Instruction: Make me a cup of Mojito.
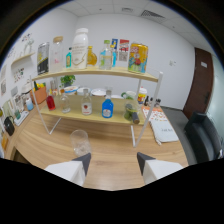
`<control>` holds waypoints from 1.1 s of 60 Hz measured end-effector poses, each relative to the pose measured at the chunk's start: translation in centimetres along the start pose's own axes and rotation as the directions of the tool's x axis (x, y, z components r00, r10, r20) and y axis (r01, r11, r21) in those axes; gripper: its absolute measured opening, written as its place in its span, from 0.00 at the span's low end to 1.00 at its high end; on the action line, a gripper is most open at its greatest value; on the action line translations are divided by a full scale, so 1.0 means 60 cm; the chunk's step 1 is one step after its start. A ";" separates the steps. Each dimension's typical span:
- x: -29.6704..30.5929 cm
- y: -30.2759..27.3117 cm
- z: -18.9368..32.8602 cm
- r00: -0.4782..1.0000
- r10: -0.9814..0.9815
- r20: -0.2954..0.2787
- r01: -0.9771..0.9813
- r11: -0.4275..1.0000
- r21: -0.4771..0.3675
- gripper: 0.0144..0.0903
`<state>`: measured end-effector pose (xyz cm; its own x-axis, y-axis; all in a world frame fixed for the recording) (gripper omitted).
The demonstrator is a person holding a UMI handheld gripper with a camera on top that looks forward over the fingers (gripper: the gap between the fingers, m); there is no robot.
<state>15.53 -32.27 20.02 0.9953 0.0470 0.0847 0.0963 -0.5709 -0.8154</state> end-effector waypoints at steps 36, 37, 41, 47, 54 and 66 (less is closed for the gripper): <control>0.112 -0.113 0.249 0.998 0.047 0.031 -0.046 0.998 -0.043 0.78; 0.110 -0.112 0.253 0.998 0.048 0.029 -0.046 0.998 -0.051 0.75; 0.114 -0.106 0.264 0.998 0.058 0.027 -0.055 0.995 -0.079 0.62; 0.111 -0.099 0.275 0.996 0.073 0.043 -0.067 0.990 -0.127 0.44; 0.109 -0.093 0.278 0.996 0.068 0.052 -0.058 0.983 -0.173 0.30; 0.113 -0.093 0.276 0.998 0.051 0.038 -0.042 0.978 -0.205 0.05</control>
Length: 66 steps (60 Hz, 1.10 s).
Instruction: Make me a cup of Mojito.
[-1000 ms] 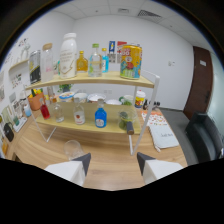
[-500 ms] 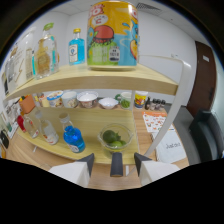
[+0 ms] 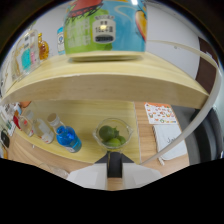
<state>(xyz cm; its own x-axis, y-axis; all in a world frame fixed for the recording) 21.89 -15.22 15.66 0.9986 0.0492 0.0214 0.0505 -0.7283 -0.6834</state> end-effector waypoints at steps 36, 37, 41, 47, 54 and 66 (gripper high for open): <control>-0.022 -0.009 -0.131 0.998 0.033 -0.060 -0.024 0.989 0.144 0.03; -0.027 -0.005 -0.137 0.998 0.034 -0.060 -0.026 0.989 0.143 0.03; -0.051 0.019 -0.152 0.997 0.045 -0.056 -0.037 0.989 0.141 0.03; -0.092 0.066 -0.155 0.997 0.054 -0.050 -0.048 0.993 0.109 0.03; -0.137 0.114 -0.143 0.997 0.059 -0.057 -0.054 0.995 0.082 0.03; -0.179 0.138 -0.122 0.994 0.045 -0.099 -0.038 0.997 0.073 0.02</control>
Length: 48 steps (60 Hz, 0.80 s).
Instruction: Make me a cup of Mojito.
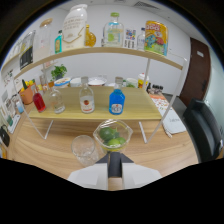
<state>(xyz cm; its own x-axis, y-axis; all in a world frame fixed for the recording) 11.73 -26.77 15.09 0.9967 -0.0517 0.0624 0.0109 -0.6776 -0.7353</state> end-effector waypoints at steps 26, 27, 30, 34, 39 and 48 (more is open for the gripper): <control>0.038 -0.091 -0.013 0.641 -0.650 -0.409 0.746 0.654 0.129 0.03; 0.036 -0.094 -0.011 0.608 -0.671 -0.424 0.774 0.619 0.131 0.03; 0.029 -0.105 -0.013 0.518 -0.726 -0.452 0.844 0.518 0.135 0.03; 0.019 -0.118 -0.015 0.398 -0.774 -0.493 0.914 0.378 0.145 0.02; 0.001 -0.126 -0.019 0.268 -0.805 -0.529 0.963 0.222 0.151 0.02; -0.022 -0.130 -0.011 0.046 -0.826 -0.562 0.991 -0.032 0.127 0.02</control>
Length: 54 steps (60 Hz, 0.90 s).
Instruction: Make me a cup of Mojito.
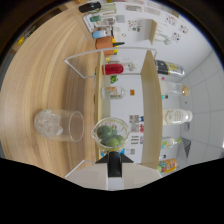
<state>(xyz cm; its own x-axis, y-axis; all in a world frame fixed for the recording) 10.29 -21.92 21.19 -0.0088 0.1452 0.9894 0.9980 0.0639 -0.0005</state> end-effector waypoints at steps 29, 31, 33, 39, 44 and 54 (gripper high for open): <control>0.023 -0.014 0.019 0.993 -0.116 -0.029 0.118 0.990 0.080 0.03; 0.038 -0.012 0.017 0.998 -0.061 -0.034 0.063 0.996 0.067 0.02; 0.056 -0.011 0.012 0.999 0.013 -0.049 -0.010 0.998 0.057 0.02; 0.114 0.005 -0.007 0.947 0.308 -0.094 -0.306 0.951 0.029 0.03; 0.156 0.031 -0.035 0.817 0.562 -0.129 -0.566 0.824 0.006 0.03; 0.142 0.100 -0.071 0.426 0.896 -0.126 -0.905 0.423 -0.045 0.03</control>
<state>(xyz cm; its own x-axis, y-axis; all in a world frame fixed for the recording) 16.47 -24.53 30.25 0.8985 -0.0050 0.4389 0.4333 -0.1491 -0.8888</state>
